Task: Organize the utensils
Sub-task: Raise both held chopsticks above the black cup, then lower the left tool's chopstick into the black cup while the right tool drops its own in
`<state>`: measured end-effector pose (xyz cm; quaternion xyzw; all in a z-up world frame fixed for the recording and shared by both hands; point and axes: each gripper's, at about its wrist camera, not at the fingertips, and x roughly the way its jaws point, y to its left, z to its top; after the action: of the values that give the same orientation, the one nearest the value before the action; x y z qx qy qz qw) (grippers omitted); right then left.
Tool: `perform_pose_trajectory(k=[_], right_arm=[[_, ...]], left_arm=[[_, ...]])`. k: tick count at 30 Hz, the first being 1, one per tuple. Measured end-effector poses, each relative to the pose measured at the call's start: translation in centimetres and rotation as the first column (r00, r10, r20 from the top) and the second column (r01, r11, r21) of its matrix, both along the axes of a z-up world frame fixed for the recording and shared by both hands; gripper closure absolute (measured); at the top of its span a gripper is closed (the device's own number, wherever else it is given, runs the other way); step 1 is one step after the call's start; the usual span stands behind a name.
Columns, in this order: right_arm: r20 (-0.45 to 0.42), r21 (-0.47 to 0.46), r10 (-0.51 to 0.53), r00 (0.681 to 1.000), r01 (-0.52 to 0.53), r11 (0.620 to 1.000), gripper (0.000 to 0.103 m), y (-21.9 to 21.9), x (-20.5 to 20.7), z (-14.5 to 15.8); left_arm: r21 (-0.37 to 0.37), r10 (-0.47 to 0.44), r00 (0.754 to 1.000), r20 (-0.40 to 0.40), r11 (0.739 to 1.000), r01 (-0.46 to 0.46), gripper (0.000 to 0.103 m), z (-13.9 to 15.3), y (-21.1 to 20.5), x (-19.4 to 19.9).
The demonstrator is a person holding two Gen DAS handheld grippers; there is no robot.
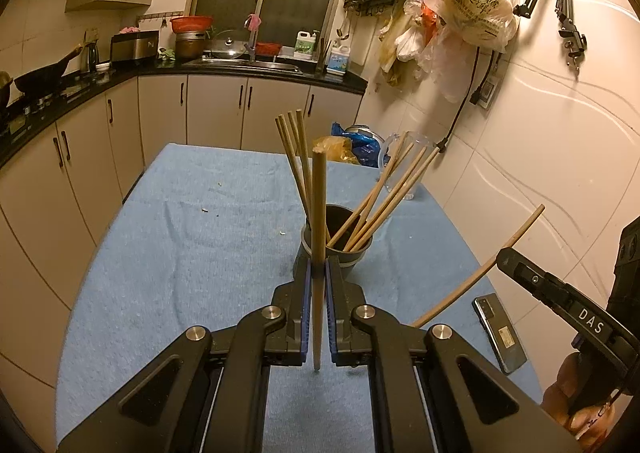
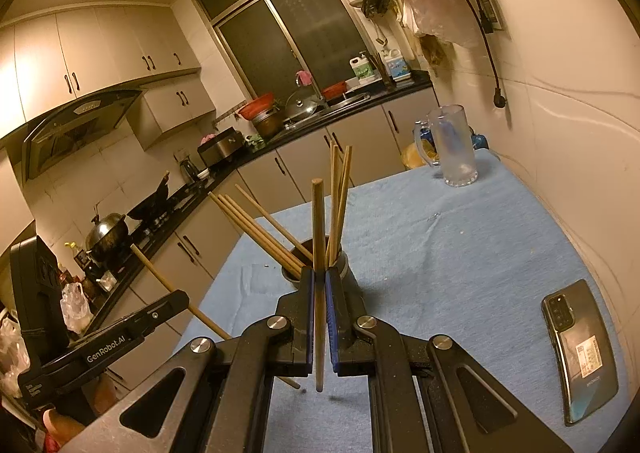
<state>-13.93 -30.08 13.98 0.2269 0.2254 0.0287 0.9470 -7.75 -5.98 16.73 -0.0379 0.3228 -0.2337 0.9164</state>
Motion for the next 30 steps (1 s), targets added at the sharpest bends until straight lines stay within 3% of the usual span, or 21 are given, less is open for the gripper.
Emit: perform_pose_trajectory(k=[12, 30], right_arm=[[0.033, 0.002, -0.004, 0.999, 0.004, 1.000, 0.097, -0.5, 0.0, 2.0], [0.154, -0.034, -0.019, 0.988, 0.024, 0.999, 0.097, -0.9, 1.8, 8.3]], left_arm=[[-0.016, -0.013, 0.999, 0.029, 1.000, 0.013, 0.096, 2.3, -0.2, 0.7], [-0.045, -0.020, 0.989, 0.144, 0.999, 0.027, 0.096, 8.2, -1.1, 2.8]])
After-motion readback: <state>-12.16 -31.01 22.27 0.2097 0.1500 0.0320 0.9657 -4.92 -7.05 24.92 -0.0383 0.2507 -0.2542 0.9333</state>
